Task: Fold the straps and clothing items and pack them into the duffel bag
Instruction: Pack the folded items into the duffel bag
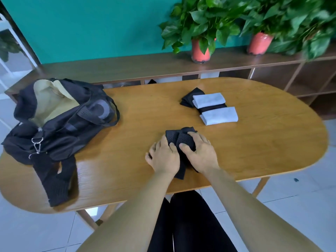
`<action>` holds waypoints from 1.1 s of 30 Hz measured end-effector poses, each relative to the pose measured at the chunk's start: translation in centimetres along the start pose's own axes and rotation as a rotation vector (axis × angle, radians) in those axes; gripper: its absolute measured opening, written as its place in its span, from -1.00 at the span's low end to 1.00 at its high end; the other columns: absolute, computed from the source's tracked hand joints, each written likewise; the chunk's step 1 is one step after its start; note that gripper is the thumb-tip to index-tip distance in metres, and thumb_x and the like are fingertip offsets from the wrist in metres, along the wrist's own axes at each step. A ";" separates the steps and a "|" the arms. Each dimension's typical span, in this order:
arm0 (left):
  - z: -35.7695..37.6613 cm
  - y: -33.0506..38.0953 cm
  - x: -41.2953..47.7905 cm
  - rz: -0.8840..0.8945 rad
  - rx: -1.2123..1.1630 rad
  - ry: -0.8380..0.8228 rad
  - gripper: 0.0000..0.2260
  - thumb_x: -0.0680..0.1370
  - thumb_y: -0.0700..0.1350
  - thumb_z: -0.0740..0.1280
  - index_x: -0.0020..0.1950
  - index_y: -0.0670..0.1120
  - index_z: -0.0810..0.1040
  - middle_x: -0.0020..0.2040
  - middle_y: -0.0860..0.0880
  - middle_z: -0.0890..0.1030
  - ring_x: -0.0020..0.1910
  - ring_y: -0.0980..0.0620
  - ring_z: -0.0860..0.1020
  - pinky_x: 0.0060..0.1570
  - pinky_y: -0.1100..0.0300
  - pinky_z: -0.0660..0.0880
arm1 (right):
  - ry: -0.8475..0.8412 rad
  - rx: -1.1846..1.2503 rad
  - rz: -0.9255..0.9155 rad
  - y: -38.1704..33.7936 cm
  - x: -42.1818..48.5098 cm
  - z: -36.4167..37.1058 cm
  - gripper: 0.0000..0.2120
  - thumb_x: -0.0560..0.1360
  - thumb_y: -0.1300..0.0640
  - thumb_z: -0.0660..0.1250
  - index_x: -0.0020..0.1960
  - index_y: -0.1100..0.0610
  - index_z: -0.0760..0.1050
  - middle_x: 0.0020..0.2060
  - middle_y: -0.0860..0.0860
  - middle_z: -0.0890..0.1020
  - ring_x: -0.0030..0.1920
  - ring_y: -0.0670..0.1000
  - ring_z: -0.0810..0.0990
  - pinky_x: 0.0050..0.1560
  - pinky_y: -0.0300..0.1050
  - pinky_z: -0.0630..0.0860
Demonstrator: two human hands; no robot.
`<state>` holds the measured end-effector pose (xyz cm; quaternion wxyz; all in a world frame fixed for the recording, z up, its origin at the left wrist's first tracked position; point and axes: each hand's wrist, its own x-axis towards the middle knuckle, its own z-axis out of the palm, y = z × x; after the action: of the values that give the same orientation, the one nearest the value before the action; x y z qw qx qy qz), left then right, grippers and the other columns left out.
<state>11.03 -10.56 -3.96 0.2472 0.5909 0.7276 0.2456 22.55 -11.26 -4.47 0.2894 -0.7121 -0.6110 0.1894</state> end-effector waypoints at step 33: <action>-0.8 3.9 0.9 0.150 -0.057 -0.017 -0.58 0.67 0.03 -0.04 0.53 0.00 0.16 0.51 0.03 0.26 0.53 0.03 0.07 0.46 -0.09 -0.12 | 0.273 -0.209 0.121 2.7 1.0 -7.1 -0.30 0.37 -0.22 0.06 0.43 0.08 0.31 0.41 0.08 0.36 0.42 0.10 0.26 0.43 0.10 0.16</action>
<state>13.19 -8.98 -0.92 0.2508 0.6386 0.6719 0.2789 29.22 -11.80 -0.74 0.2820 -0.7929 -0.5384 0.0433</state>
